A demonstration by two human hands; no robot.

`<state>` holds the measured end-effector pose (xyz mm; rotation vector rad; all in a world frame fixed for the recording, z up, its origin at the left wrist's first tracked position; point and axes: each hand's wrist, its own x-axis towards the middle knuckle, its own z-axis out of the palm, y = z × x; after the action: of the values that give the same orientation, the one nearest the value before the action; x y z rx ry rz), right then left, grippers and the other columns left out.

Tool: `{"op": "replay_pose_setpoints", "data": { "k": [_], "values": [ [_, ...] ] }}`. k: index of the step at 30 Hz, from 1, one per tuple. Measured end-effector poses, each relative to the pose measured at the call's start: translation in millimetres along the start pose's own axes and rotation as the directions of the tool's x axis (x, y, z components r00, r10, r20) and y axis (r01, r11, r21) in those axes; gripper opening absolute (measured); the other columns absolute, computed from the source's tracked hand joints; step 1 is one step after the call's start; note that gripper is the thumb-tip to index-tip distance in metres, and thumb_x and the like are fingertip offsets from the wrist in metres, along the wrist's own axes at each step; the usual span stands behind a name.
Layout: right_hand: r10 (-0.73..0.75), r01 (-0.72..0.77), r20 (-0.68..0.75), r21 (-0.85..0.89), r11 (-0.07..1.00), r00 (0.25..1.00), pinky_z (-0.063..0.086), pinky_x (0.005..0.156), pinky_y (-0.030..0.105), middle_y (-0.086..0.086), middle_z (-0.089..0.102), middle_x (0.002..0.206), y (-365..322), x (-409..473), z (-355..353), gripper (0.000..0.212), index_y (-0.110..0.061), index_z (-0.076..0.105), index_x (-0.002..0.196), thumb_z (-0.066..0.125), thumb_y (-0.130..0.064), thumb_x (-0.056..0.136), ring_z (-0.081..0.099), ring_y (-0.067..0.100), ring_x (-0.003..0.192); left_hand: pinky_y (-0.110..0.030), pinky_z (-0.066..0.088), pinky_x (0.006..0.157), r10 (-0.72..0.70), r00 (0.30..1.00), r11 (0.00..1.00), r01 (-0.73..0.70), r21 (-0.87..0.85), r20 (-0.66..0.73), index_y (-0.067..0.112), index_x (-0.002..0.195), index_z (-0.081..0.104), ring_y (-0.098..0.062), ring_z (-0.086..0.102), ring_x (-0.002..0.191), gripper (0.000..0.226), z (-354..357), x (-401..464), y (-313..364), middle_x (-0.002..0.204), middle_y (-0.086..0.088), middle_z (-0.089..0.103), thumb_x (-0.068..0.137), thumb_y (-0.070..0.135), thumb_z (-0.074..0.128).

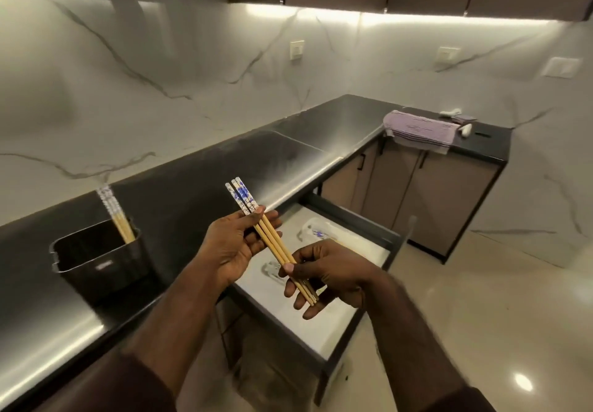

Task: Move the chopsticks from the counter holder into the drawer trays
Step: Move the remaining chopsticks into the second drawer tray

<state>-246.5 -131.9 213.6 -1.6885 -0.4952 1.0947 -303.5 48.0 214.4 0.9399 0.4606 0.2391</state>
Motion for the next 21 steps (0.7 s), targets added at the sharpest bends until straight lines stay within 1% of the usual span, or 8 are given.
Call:
{"op": "replay_pose_setpoints", "data": {
  "k": [6, 11, 14, 18, 21],
  "values": [
    [0.032, -0.029, -0.057, 0.055, 0.998, 0.998, 0.06, 0.055, 0.034, 0.018, 0.071, 0.091, 33.3, -45.7, -121.2, 0.027, 0.003, 0.066, 0.112, 0.063, -0.018, 0.095, 0.068, 0.022, 0.067, -0.034, 0.061, 0.06, -0.046, 0.997, 0.998, 0.049, -0.045, 0.059, -0.004, 0.123, 0.056, -0.025, 0.075, 0.08, 0.03, 114.4, 37.5, -72.5, 0.094, -0.019, 0.073, 0.096, 0.008, 0.053],
    [0.084, -0.082, -0.063, 0.024, 0.996, 0.995, 0.06, 0.057, 0.033, 0.013, 0.072, 0.085, 48.9, -69.8, -212.7, 0.025, 0.0, 0.067, 0.111, 0.063, -0.019, 0.095, 0.069, 0.019, 0.067, -0.037, 0.062, 0.065, -0.087, 0.994, 0.991, 0.094, -0.095, 0.072, -0.004, 0.126, 0.054, -0.026, 0.075, 0.083, 0.031, 189.1, 69.8, -124.0, 0.1, -0.021, 0.072, 0.098, 0.007, 0.051],
    [0.1, -0.101, -0.071, -0.011, 0.995, 0.992, 0.06, 0.057, 0.032, 0.012, 0.073, 0.084, 55.8, -70.0, -254.4, 0.025, -0.001, 0.068, 0.111, 0.063, -0.019, 0.095, 0.07, 0.019, 0.067, -0.038, 0.062, 0.068, -0.097, 0.993, 0.987, 0.104, -0.119, 0.061, -0.005, 0.128, 0.053, -0.027, 0.075, 0.084, 0.033, 220.0, 89.9, -145.9, 0.101, -0.021, 0.071, 0.098, 0.008, 0.051],
    [0.132, -0.133, -0.057, -0.017, 0.991, 0.99, 0.06, 0.058, 0.032, 0.011, 0.072, 0.083, 62.3, -53.5, -293.3, 0.024, -0.001, 0.068, 0.11, 0.062, -0.019, 0.095, 0.069, 0.019, 0.068, -0.037, 0.062, 0.068, -0.108, 0.994, 0.986, 0.111, -0.121, 0.032, -0.005, 0.128, 0.054, -0.028, 0.074, 0.086, 0.034, 239.9, 121.2, -164.7, 0.107, -0.023, 0.07, 0.097, 0.009, 0.052],
    [0.153, -0.155, -0.041, -0.024, 0.988, 0.987, 0.061, 0.059, 0.032, 0.011, 0.073, 0.082, 66.2, -29.5, -316.2, 0.025, 0.0, 0.068, 0.11, 0.063, -0.019, 0.095, 0.07, 0.019, 0.067, -0.037, 0.062, 0.065, -0.133, 0.991, 0.981, 0.132, -0.139, 0.008, -0.004, 0.13, 0.052, -0.032, 0.071, 0.095, 0.035, 243.7, 150.7, -176.3, 0.117, -0.026, 0.065, 0.098, 0.009, 0.051]
  ]
}}
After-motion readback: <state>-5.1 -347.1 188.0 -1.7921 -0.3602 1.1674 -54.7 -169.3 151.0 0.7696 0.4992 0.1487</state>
